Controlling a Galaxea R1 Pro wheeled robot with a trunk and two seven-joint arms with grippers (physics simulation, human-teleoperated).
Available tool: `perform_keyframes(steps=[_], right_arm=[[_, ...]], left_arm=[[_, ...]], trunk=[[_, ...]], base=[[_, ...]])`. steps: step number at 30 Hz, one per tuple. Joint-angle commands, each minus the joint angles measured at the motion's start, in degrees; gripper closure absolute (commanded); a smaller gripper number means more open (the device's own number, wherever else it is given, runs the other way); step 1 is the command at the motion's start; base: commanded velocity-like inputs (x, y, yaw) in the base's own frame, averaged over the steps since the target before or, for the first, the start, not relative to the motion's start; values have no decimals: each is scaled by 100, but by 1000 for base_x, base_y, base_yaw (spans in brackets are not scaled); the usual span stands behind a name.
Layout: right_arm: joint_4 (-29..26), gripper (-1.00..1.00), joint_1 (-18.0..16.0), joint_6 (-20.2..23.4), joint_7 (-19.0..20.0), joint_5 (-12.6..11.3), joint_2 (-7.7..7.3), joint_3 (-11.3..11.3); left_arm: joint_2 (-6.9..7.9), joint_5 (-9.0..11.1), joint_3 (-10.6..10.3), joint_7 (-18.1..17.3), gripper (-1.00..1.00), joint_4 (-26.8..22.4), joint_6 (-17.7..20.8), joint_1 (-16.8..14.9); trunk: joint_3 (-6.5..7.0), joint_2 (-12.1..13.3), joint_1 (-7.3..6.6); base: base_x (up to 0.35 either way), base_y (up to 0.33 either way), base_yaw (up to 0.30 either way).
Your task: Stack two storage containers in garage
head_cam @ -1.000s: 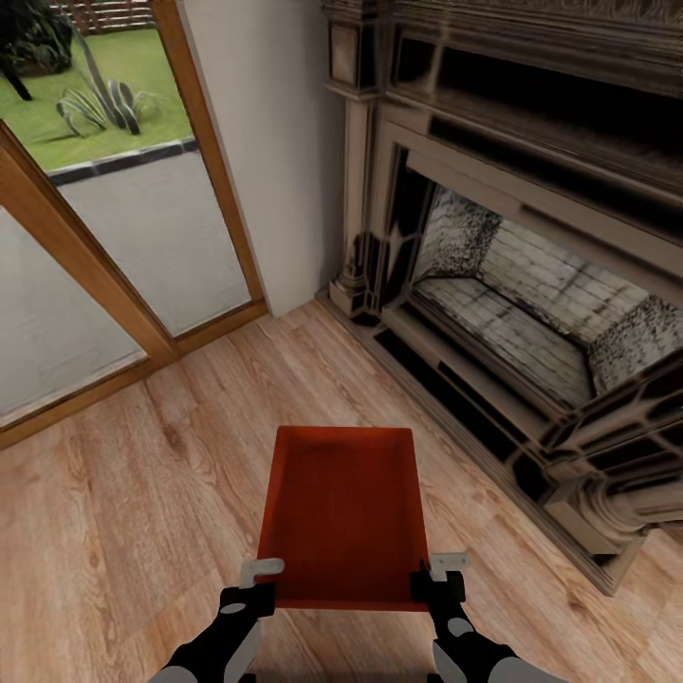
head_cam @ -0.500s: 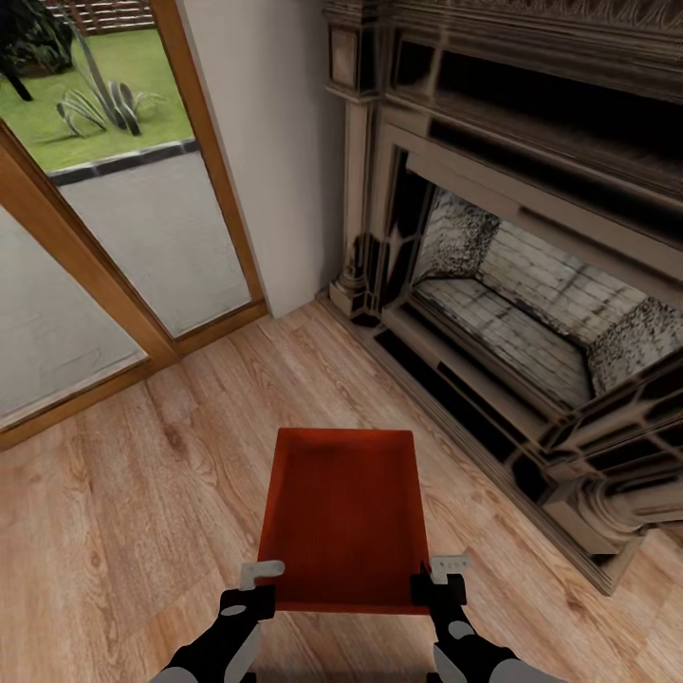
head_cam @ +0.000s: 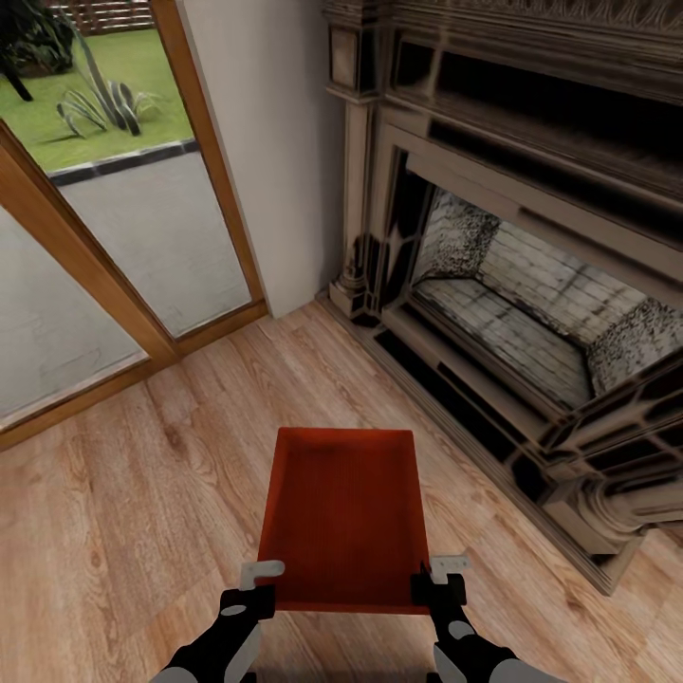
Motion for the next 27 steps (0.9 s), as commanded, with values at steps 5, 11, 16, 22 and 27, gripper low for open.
perform_keyframes(steps=[5,11,16,22,27], right_arm=[[-145,100,-7,-194,-26,45,0,-112],[-147,100,-7,-196,-54,59,10,-112],[-145,100,-7,-198,-80,-10,14,-112],[-145,100,-7,-198,-87,-20,14,-112],[-145,100,-7,-198,-87,-24,15,-112]], left_arm=[[6,126,-90,42,100,19,24,4],[6,126,-90,42,100,19,21,4],[-2,126,-98,43,100,19,21,4],[-3,123,-99,42,100,19,21,4],[-3,124,-99,42,100,19,21,4]], trunk=[[87,200,-110],[159,360,-198],[166,360,-198],[212,360,-198],[257,360,-198]], base=[[0,0,0],[0,0,0],[0,0,0],[0,0,-5],[0,0,-52]])
